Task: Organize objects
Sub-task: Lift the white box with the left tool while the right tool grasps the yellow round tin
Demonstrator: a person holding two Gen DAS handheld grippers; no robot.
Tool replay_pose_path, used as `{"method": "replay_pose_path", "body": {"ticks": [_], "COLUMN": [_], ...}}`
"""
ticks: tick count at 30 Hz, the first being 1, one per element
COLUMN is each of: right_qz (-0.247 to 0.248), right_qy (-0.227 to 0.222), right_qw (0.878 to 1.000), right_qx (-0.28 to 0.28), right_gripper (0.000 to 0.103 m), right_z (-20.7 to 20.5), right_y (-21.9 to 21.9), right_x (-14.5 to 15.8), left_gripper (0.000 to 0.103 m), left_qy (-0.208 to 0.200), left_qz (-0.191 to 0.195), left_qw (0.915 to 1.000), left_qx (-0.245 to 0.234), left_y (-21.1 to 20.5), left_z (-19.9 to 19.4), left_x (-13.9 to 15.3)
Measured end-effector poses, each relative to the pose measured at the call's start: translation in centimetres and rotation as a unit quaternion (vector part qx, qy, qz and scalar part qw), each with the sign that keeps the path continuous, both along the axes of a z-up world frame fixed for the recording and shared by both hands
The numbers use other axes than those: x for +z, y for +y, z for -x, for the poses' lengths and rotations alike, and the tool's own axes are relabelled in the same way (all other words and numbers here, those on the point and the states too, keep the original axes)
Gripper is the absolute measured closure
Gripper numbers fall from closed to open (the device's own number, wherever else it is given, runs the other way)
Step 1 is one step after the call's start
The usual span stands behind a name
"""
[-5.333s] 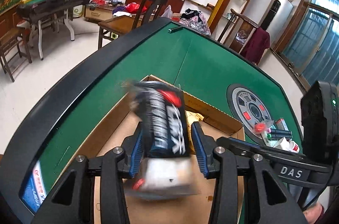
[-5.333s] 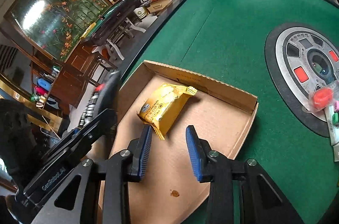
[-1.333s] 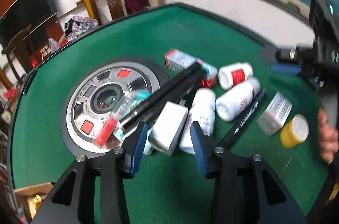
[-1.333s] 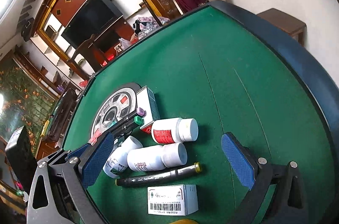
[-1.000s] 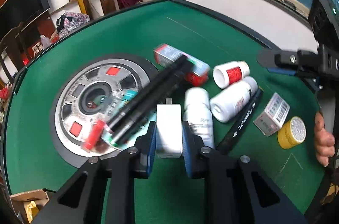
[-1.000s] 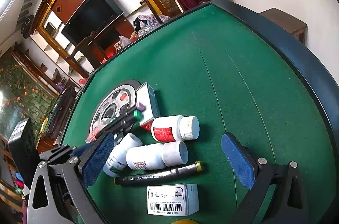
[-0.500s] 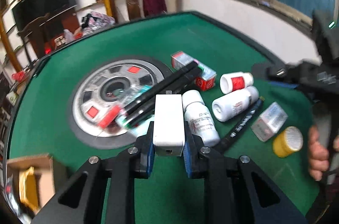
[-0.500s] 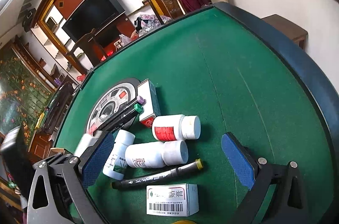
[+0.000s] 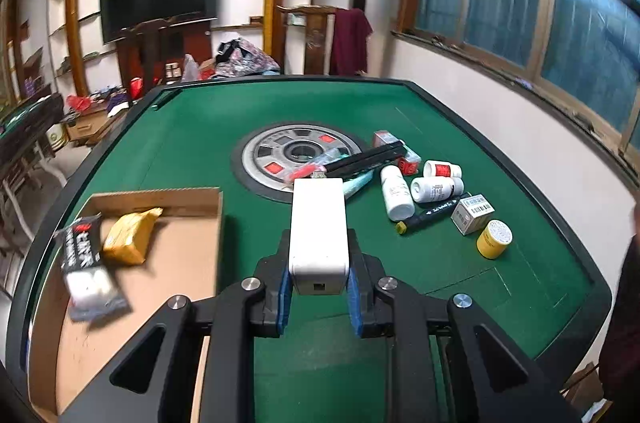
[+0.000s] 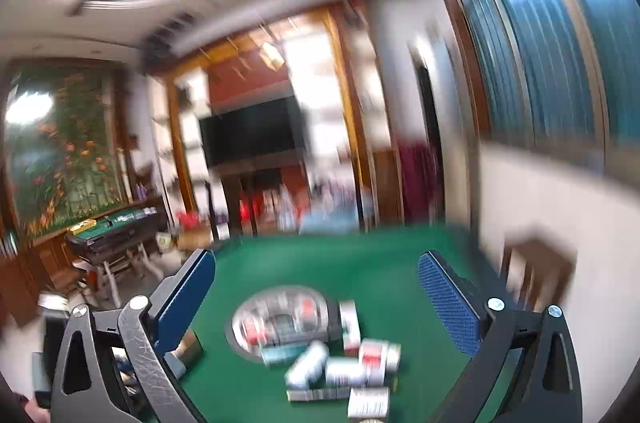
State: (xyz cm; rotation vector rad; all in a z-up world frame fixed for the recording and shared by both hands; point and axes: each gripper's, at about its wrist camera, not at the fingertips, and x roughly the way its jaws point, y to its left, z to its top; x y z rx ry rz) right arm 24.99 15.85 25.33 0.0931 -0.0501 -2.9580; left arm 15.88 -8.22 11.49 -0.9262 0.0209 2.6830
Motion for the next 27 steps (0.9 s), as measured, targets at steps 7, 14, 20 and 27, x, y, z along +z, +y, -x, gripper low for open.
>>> {"method": "replay_pose_path", "body": {"ticks": [7, 14, 20, 27], "right_qz": [-0.075, -0.012, 0.026, 0.05], "right_qy": [-0.073, -0.2, -0.242, -0.271], "right_qw": [0.994, 0.979, 0.969, 0.961], "right_qx": [0.019, 0.034, 0.031, 0.03], "right_gripper": [0.0, 0.0, 0.0, 0.0], "right_z": [2.2, 6.8, 7.6, 7.4], "right_y": [-5.4, -4.2, -3.6, -4.2], "right_x": [-3.2, -8.3, -10.0, -10.8], "left_gripper": [0.081, 0.081, 0.081, 0.081], "left_qy": [0.009, 0.043, 0.063, 0.059], "left_qz": [-0.024, -0.035, -0.071, -0.088], "left_qw": [0.9993, 0.9982, 0.9949, 0.9938], "left_qx": [0.027, 0.025, 0.035, 0.033], "left_y": [-0.8, -2.0, -4.3, -5.3], "left_z": [-1.3, -5.3, -7.0, -7.6], "left_x": [0.4, 1.1, 2.0, 1.4]}}
